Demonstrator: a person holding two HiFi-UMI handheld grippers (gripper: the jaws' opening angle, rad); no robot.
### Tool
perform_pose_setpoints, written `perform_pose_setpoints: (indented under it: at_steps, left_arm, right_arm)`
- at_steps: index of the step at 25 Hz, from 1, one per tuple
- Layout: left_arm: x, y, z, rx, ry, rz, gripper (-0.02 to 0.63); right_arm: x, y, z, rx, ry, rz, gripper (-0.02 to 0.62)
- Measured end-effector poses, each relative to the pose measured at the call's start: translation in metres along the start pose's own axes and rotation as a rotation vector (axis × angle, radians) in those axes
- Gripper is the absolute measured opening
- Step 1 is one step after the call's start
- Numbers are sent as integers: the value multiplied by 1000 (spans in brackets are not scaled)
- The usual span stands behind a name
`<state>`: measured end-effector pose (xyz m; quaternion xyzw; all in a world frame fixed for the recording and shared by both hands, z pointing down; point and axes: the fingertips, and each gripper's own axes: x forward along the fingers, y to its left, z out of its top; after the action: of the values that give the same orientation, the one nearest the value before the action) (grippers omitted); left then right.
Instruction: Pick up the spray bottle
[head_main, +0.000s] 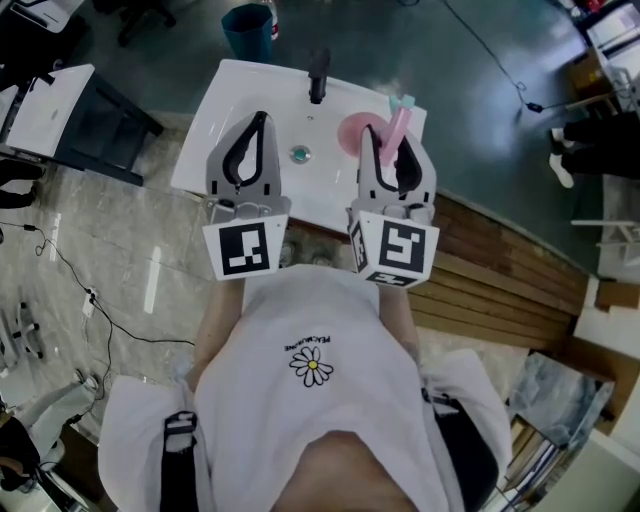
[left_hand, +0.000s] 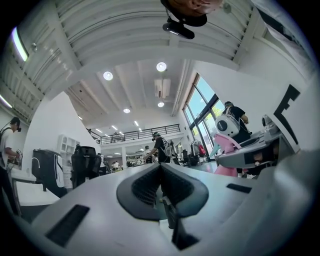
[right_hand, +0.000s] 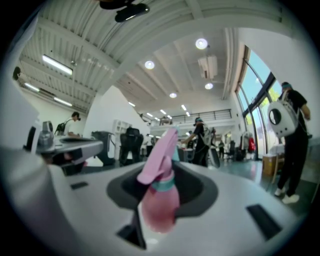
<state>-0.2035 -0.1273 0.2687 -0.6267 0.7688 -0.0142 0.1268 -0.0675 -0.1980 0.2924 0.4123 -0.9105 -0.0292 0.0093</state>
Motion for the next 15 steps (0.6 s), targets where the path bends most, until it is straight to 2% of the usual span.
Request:
perform_pose_setpoints:
  at_steps: [15]
  left_arm:
    - [5,0,-2,-17,-1,-8,20]
  right_arm:
    - [1,-1,-6,-4,30,-4,155]
